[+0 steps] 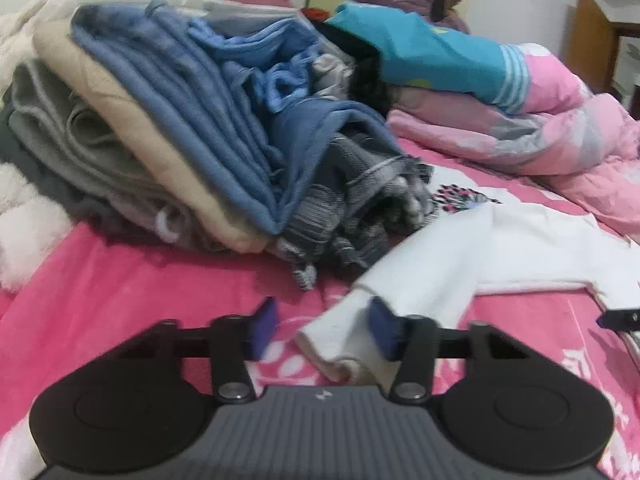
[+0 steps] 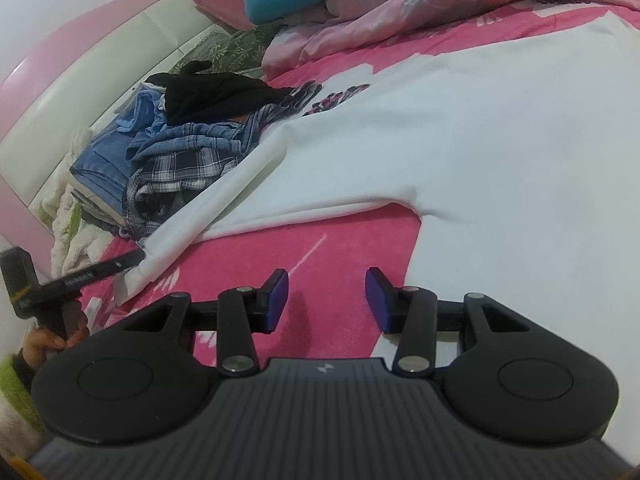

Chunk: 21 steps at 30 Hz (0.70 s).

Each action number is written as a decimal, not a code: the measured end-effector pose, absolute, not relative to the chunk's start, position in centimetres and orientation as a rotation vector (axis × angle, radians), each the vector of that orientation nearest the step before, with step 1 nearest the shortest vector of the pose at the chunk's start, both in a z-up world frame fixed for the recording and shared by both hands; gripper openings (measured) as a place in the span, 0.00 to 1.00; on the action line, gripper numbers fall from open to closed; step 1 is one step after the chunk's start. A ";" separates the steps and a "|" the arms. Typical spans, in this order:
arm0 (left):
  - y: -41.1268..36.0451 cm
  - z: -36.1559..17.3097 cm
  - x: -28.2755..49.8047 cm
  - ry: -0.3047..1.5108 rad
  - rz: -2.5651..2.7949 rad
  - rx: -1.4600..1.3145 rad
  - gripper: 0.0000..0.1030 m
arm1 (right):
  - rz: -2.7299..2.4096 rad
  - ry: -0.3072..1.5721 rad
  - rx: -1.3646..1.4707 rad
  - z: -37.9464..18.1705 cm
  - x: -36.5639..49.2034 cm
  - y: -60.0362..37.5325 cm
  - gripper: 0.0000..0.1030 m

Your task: Fold clothes

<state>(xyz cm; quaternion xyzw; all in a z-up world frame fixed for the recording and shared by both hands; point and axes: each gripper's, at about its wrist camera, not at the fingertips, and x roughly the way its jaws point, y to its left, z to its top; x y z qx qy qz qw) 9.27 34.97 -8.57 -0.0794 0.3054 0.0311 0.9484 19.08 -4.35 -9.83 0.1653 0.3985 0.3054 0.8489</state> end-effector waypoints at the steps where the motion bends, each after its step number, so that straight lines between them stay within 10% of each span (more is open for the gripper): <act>1: 34.7 -8.4 9.1 0.613 0.066 -0.143 0.19 | 0.645 0.839 0.349 -9.8 19.1 -4.4 0.41; 9: 32.7 -6.9 7.6 0.552 0.048 -0.058 0.07 | 0.643 0.831 0.348 -9.9 19.0 -4.4 0.41; 13: 32.1 -6.8 6.7 0.560 -0.016 -0.087 0.35 | 0.643 0.830 0.352 -10.0 19.0 -4.4 0.41; 21: 32.3 -7.9 5.6 0.552 -0.021 -0.137 0.43 | 0.645 0.826 0.353 -10.0 18.9 -4.4 0.41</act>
